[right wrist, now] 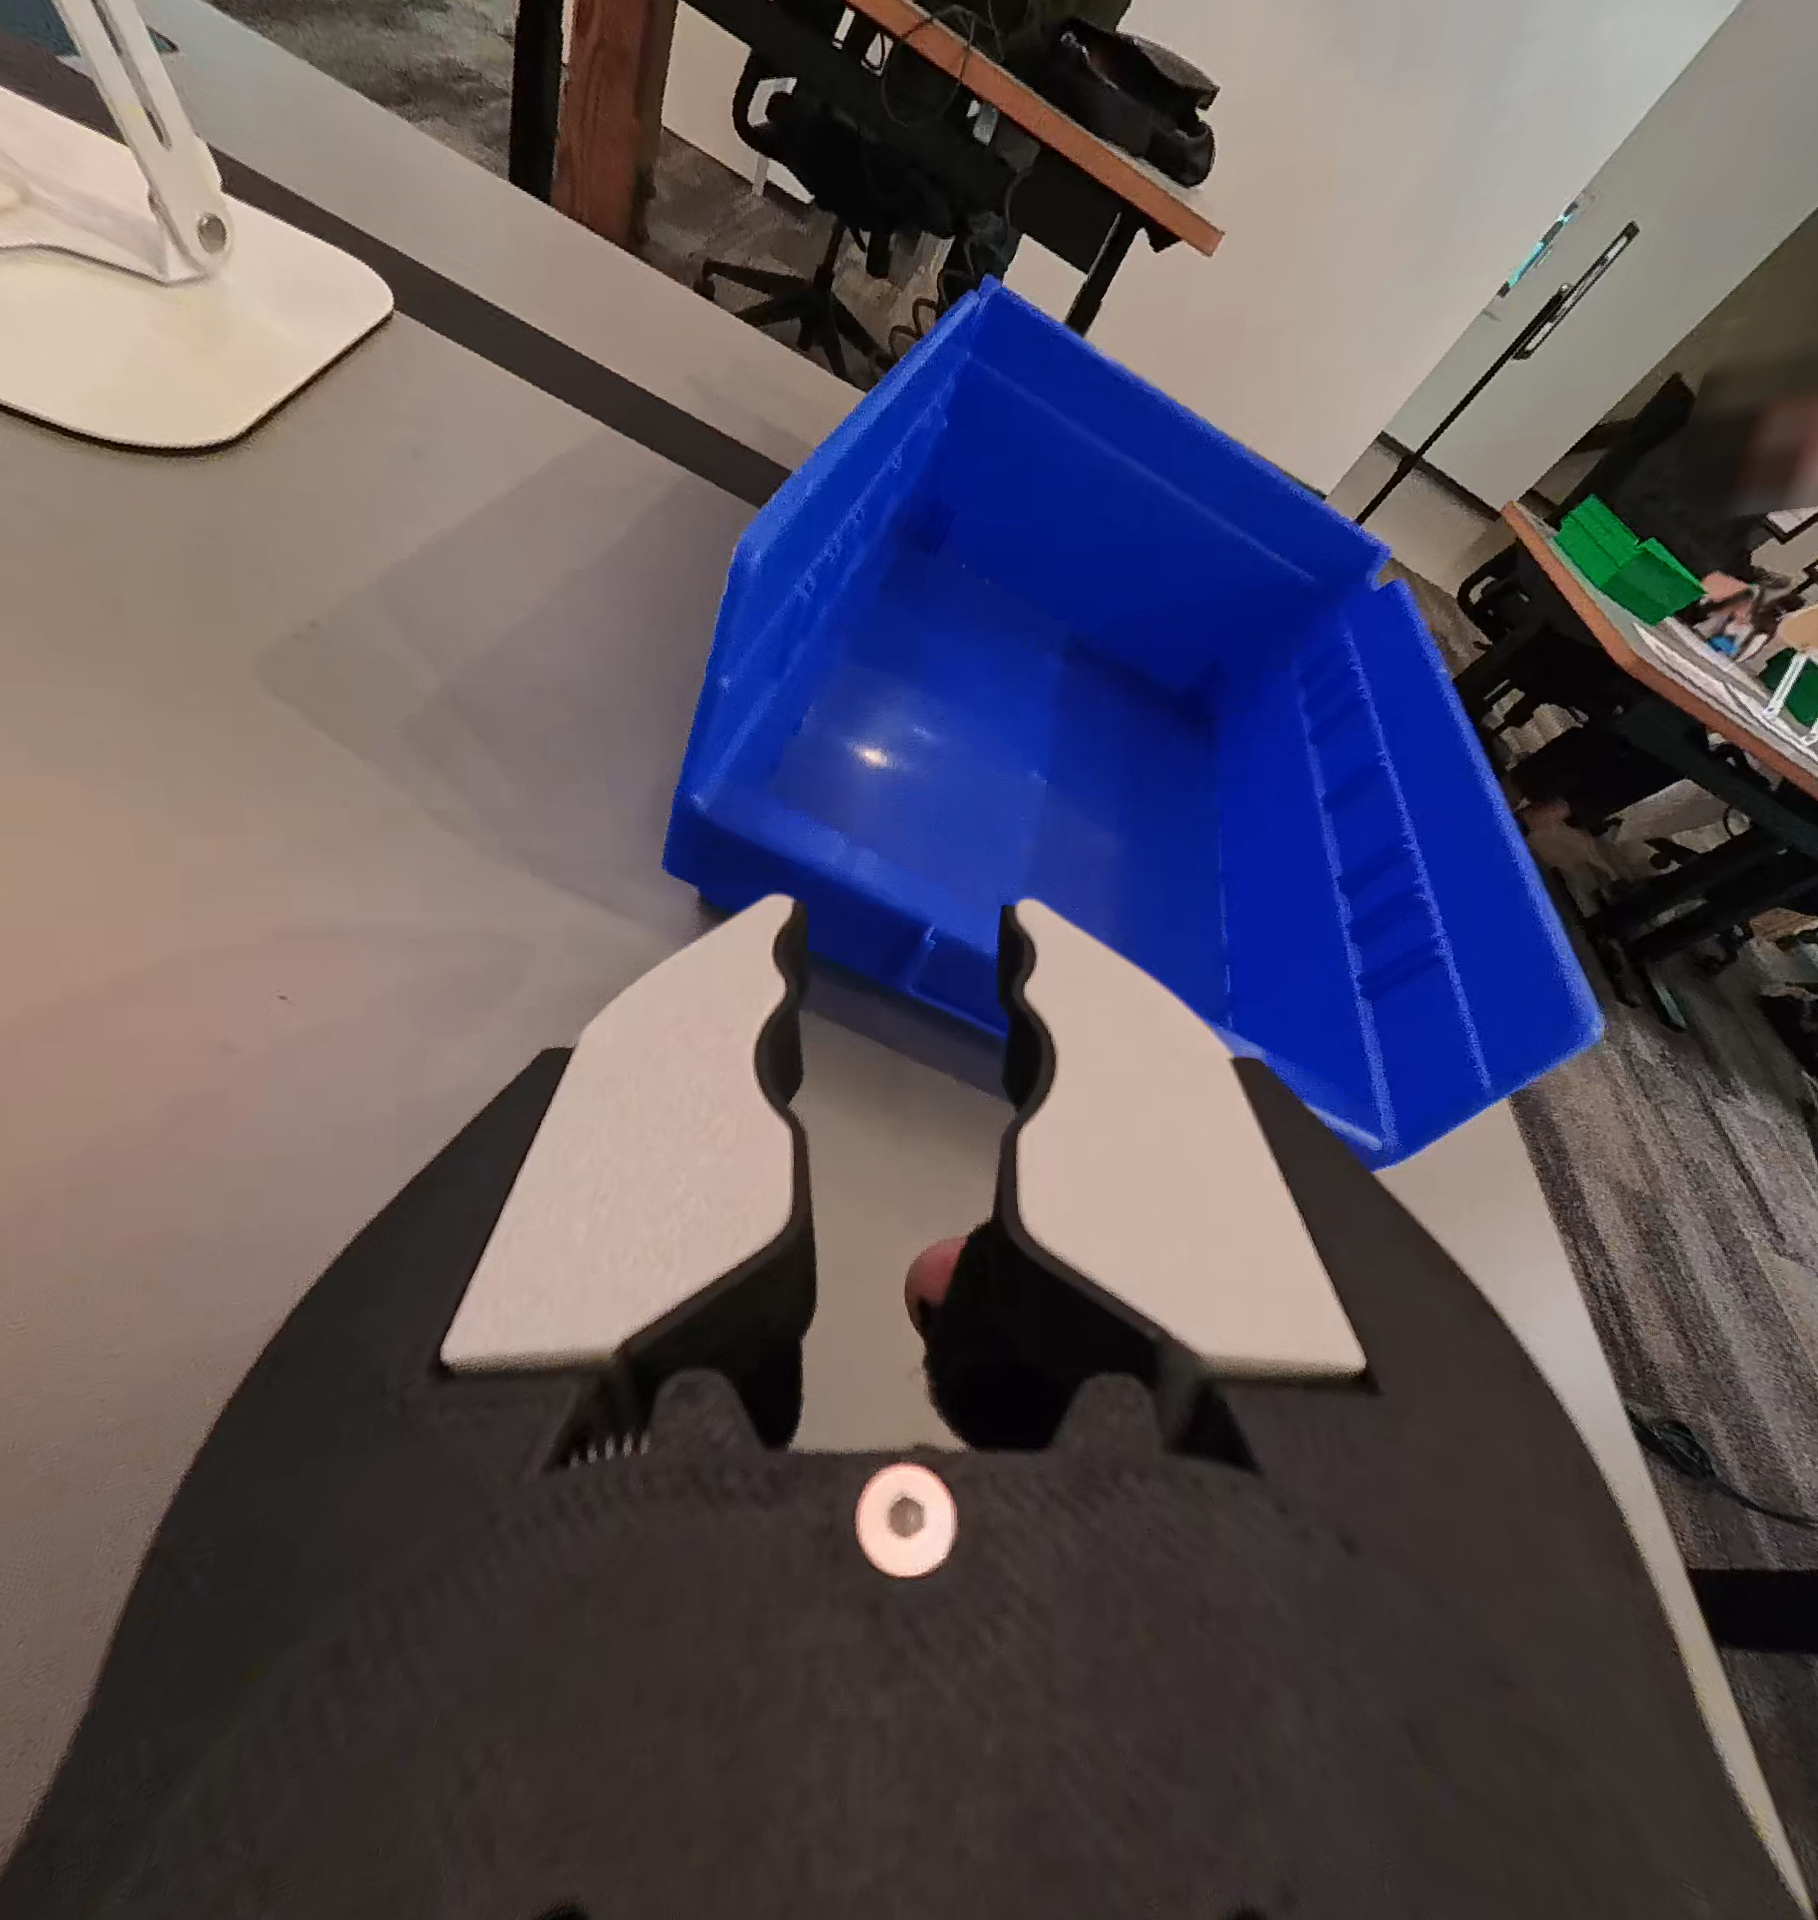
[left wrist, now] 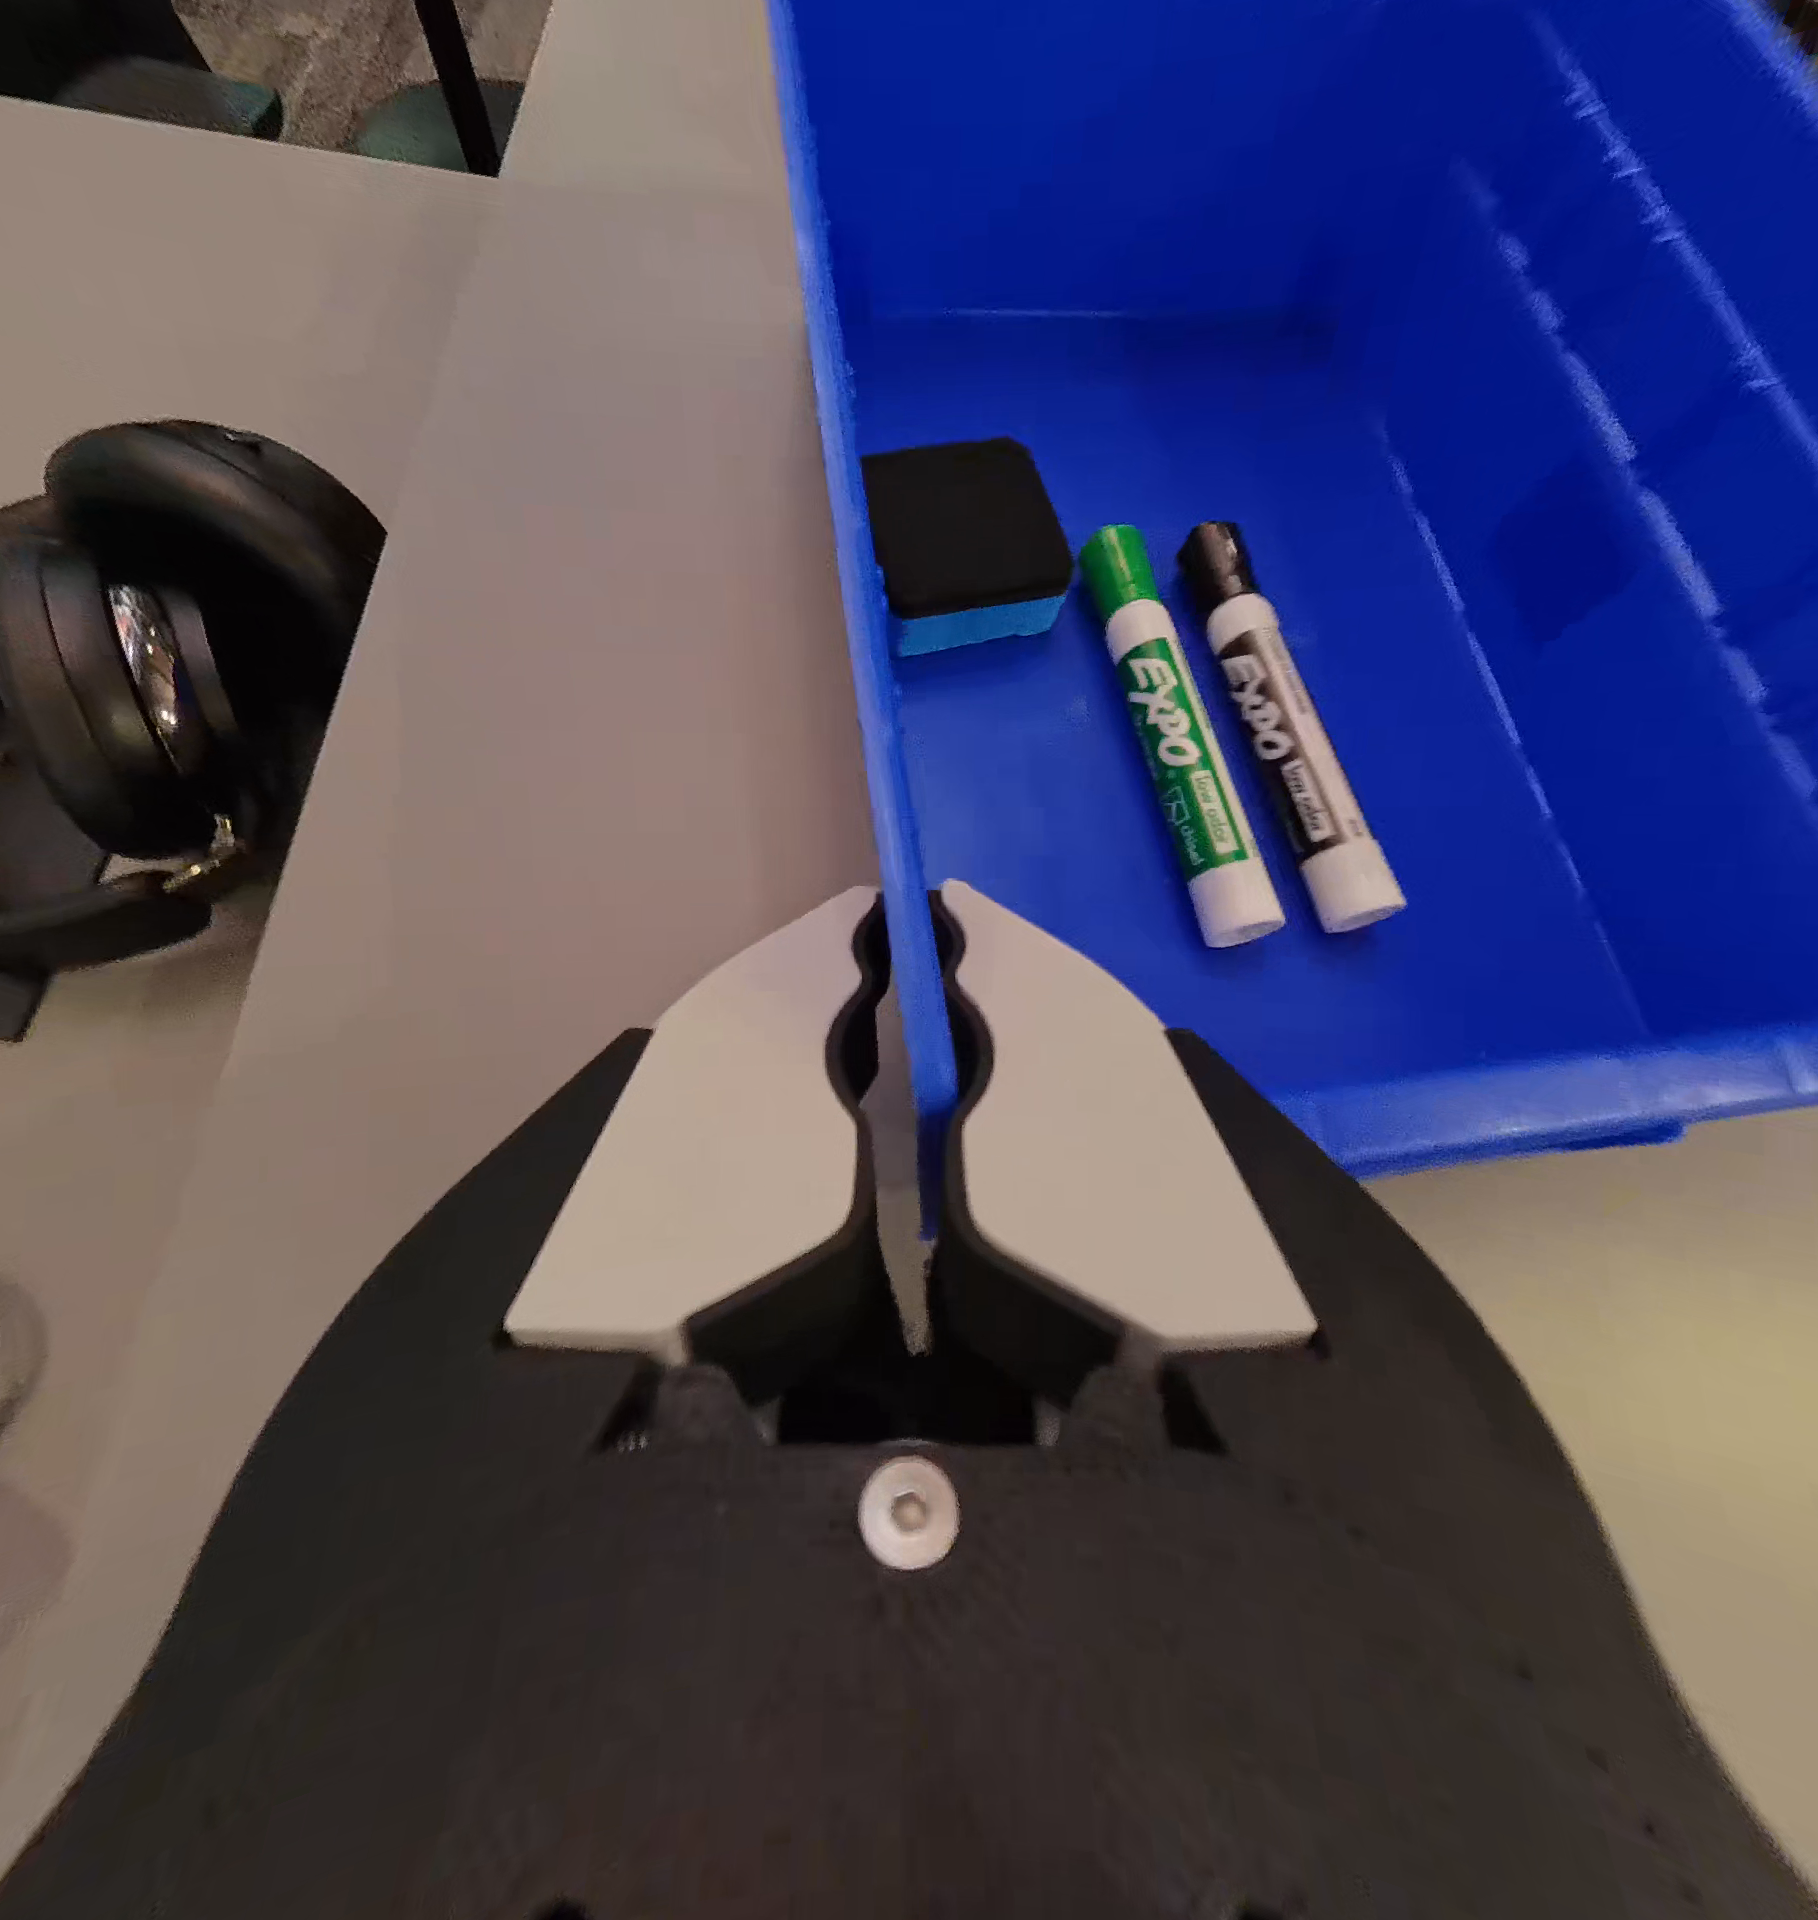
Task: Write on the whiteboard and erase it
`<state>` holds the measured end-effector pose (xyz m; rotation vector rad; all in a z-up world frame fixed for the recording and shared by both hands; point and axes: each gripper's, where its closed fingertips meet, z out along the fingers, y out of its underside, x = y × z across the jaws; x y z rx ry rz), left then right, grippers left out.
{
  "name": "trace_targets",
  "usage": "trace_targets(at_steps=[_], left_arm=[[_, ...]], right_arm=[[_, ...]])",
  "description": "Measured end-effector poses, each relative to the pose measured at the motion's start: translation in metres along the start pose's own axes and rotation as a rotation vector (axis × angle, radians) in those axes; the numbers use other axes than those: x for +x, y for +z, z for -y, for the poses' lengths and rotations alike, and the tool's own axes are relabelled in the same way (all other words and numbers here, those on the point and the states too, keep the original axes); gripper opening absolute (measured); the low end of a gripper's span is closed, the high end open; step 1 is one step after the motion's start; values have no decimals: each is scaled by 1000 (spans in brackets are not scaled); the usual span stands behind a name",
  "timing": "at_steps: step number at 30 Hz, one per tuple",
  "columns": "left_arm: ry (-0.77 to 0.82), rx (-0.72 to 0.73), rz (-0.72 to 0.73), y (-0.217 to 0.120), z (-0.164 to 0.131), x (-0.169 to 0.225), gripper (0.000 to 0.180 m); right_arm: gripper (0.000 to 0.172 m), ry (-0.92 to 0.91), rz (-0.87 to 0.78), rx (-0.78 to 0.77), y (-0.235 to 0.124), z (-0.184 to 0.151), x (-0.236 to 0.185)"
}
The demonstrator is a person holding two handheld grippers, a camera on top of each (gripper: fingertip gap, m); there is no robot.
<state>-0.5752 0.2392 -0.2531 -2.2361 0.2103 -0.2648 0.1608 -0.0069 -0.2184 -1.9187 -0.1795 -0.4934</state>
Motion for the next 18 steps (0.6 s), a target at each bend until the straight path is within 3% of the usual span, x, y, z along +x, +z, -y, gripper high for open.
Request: trace_targets(at_steps=[16, 18], left_arm=[[-7, 40, -14, 51, 45, -16, 6], [-23, 78, 1, 42, 52, -21, 40]], right_arm=[[34, -1, 25, -17, 11, -13, -4], [34, -7, 25, -17, 11, -13, -4]])
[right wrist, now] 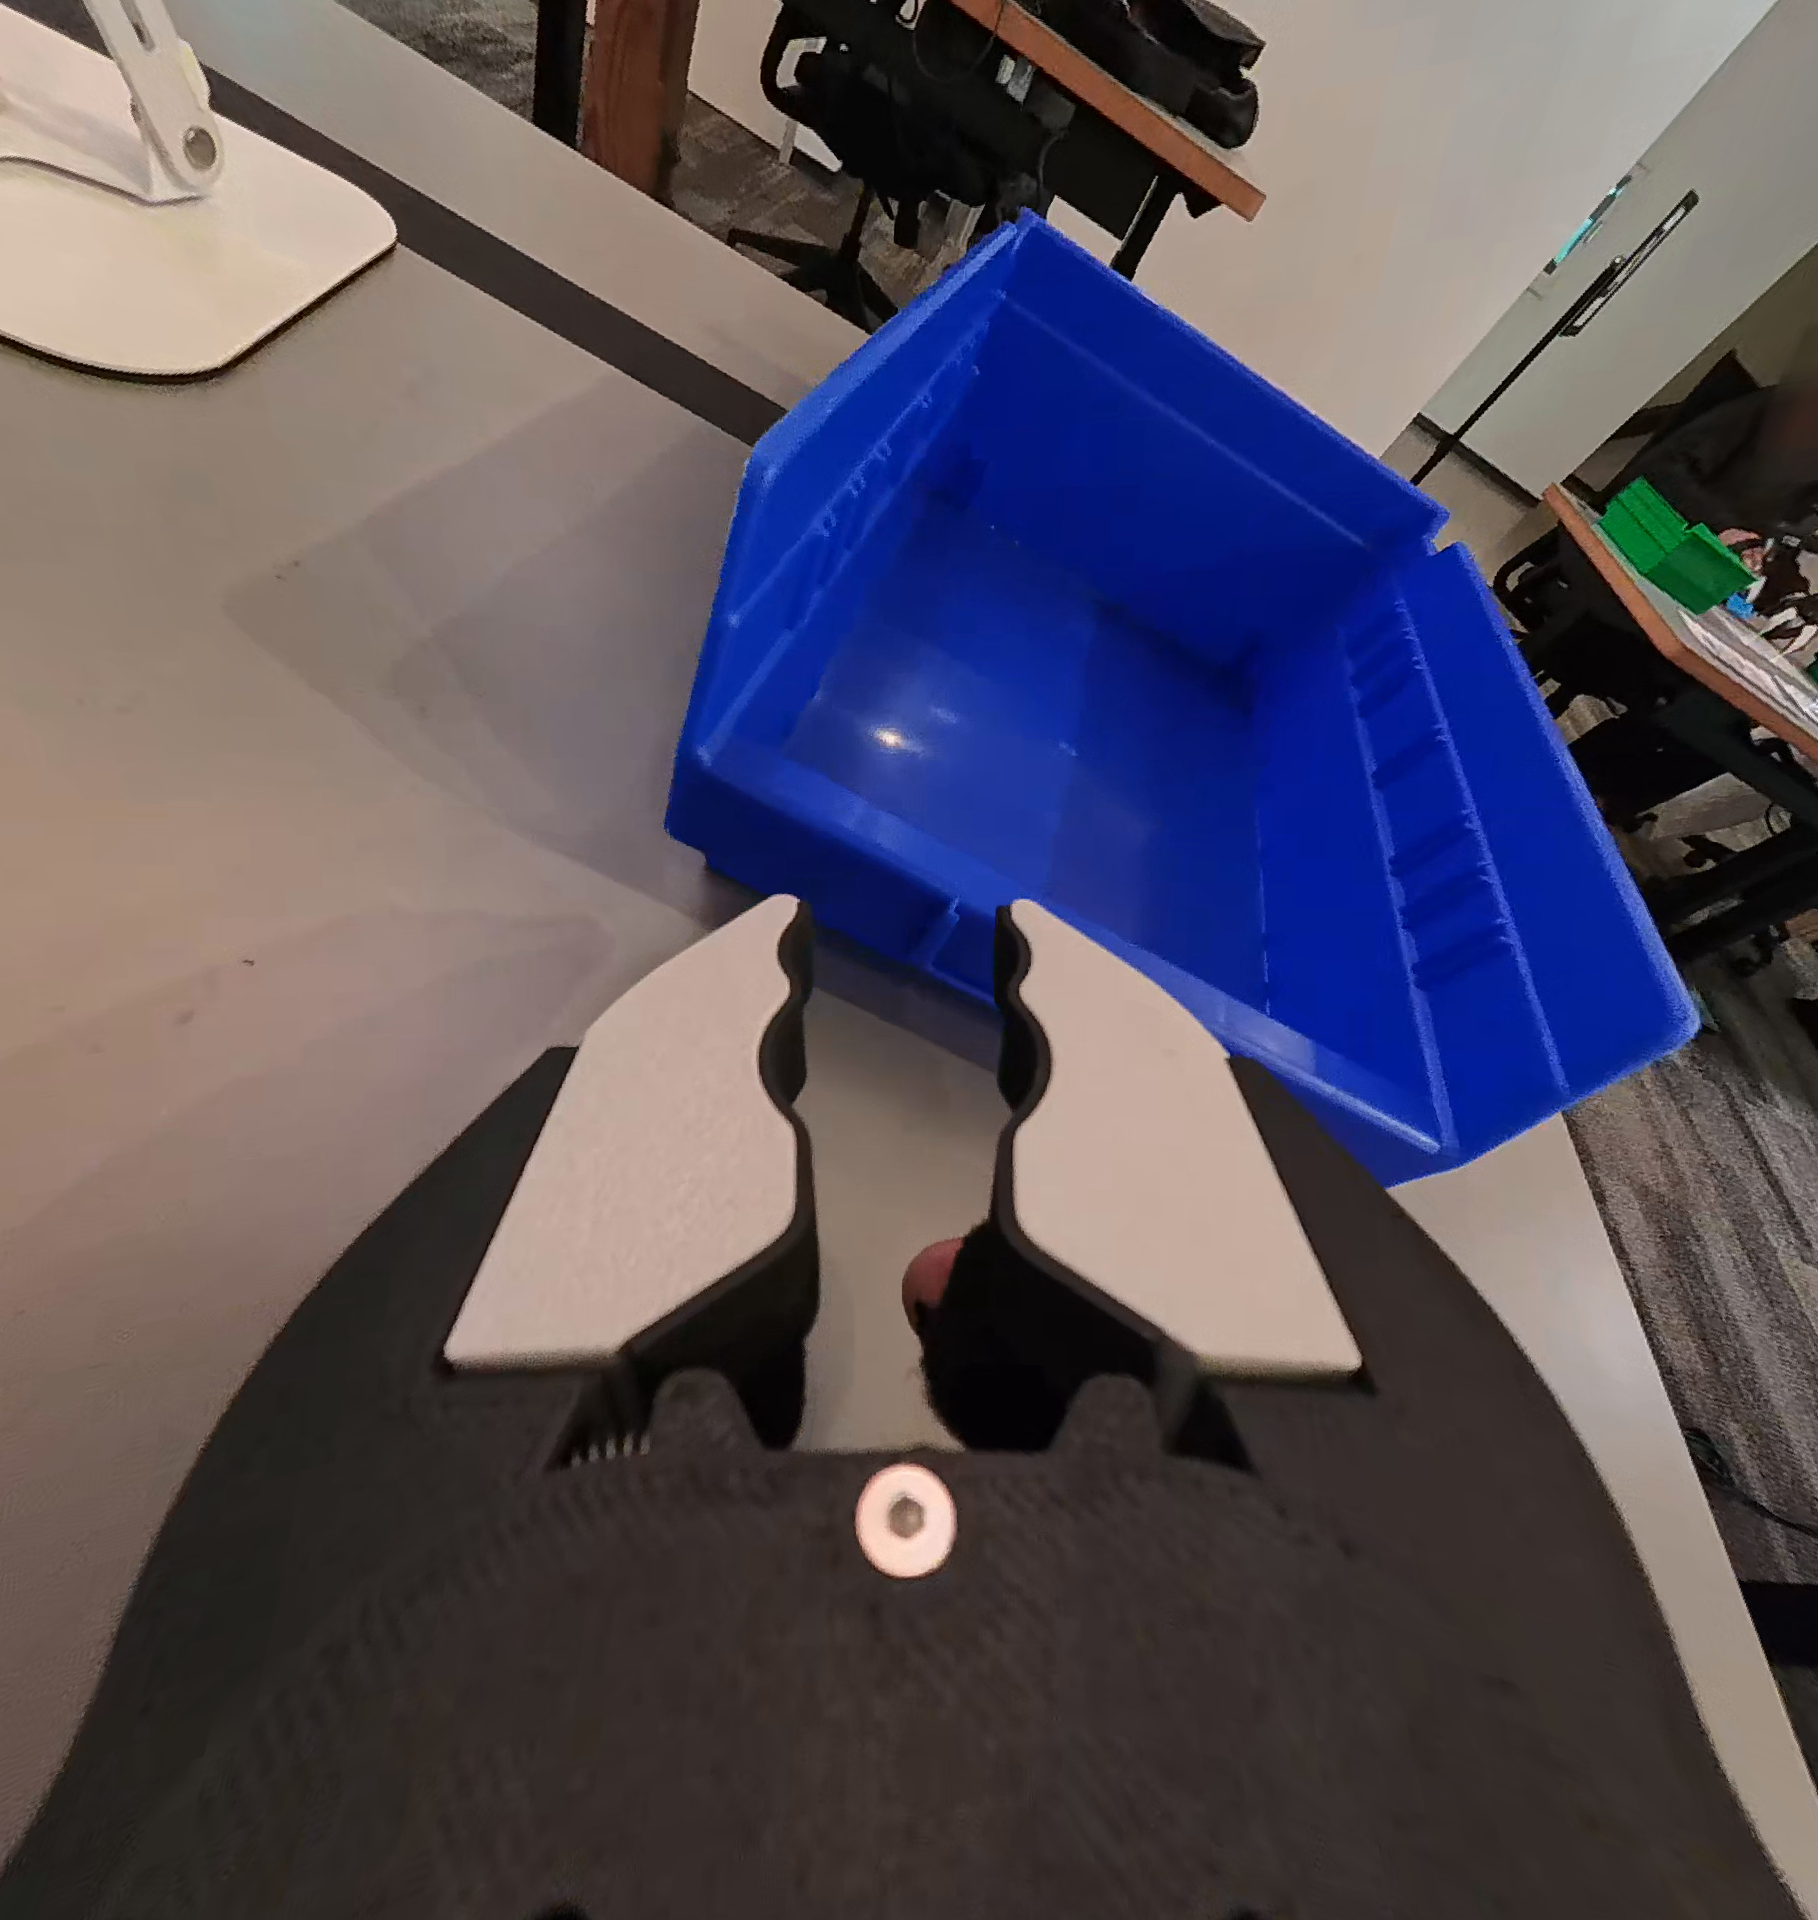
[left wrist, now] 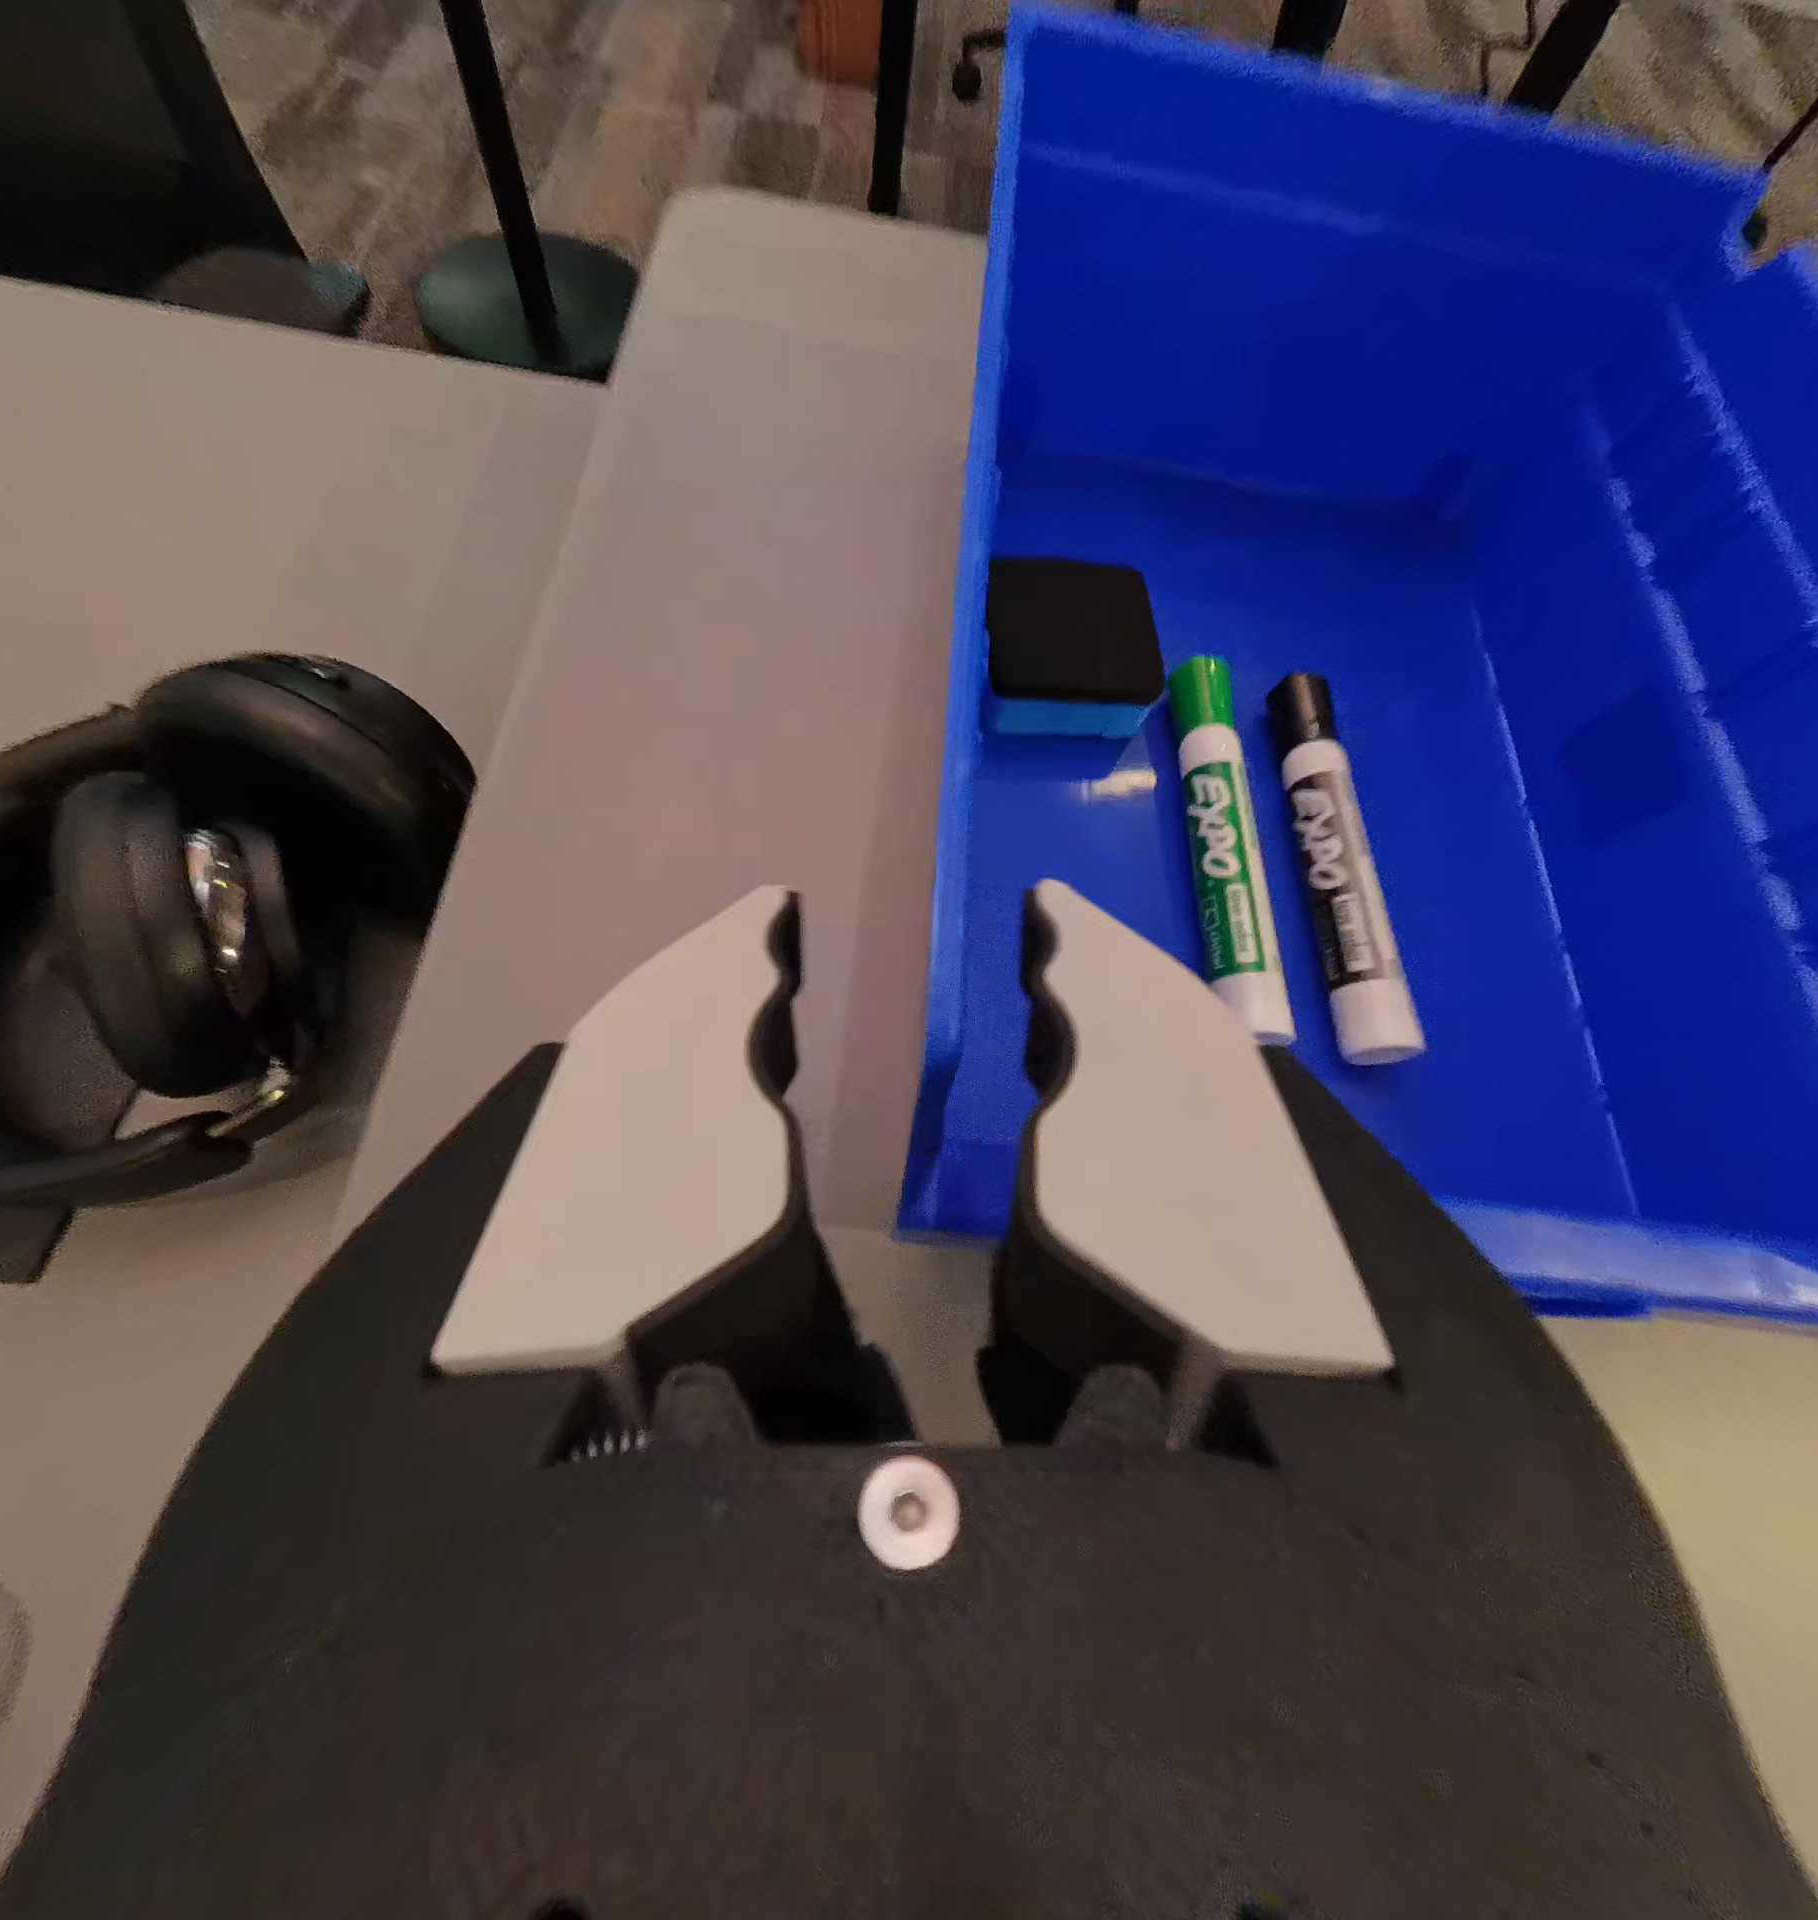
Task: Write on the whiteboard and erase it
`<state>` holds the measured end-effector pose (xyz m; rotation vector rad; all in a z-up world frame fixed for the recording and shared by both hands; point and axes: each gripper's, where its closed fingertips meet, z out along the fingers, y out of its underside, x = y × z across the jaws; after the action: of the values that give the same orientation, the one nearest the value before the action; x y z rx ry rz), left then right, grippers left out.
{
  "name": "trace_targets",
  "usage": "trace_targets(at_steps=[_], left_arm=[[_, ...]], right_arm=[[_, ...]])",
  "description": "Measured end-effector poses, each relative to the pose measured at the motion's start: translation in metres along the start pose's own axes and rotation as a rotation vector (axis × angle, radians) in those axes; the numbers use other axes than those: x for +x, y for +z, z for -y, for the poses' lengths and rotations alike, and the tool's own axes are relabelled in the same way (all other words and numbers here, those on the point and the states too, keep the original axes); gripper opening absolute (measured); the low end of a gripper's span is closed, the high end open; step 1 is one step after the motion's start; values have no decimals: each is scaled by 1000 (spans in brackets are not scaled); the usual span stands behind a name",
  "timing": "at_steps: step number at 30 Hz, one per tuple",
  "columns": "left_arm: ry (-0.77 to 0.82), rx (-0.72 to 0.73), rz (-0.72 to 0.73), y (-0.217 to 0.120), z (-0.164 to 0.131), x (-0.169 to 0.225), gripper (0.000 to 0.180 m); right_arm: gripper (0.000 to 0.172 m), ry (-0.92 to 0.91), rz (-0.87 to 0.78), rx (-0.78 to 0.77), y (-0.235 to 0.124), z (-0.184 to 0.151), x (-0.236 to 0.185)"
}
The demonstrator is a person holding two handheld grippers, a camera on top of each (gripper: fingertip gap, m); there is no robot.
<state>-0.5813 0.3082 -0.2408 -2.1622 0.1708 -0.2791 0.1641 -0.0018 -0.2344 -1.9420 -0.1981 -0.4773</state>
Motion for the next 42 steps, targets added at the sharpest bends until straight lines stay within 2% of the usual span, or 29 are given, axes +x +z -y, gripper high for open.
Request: trace_targets(at_steps=[3, 5, 7, 10, 12, 14, 17, 24, 29, 32, 34, 38, 42], left_arm=[[91, 77, -29, -29, 31, 6, 49], [293, 109, -72, -43, 58, 27, 47], [538, 51, -119, -41, 73, 53, 46], [932, -144, -148, -11, 73, 79, 52], [1161, -316, -119, 15, 62, 75, 56], [1276, -445, -134, 38, 53, 72, 58], [1440, -525, -105, 63, 56, 69, 58], [1608, -786, -117, 103, 33, 48, 62], [1604, -881, -138, 120, 21, 43, 63], [1608, -1008, -121, 121, 11, 36, 56], [1583, -1044, -129, 121, 11, 36, 54], [1537, -1043, -157, 118, 12, 39, 53], [1430, -833, -186, 106, 32, 61, 52]], right_arm=[[34, 5, 6, 4, 0, 0, -1], [34, 5, 15, 4, 0, 0, -2], [34, -8, 24, 0, 2, -1, -5], [34, -46, 30, -11, 3, -3, -10], [34, -71, 31, -14, 3, -4, -12], [34, -87, 33, -27, 5, -6, -14], [34, -91, 32, -17, 4, -5, -15], [33, -90, 43, -16, 5, -6, -17], [33, -116, 51, -30, 6, -8, -20], [33, -118, 53, -34, 7, -9, -21], [33, -122, 54, -38, 7, -9, -22], [33, -129, 54, -38, 7, -9, -22], [33, -131, 51, -26, 6, -7, -22]])
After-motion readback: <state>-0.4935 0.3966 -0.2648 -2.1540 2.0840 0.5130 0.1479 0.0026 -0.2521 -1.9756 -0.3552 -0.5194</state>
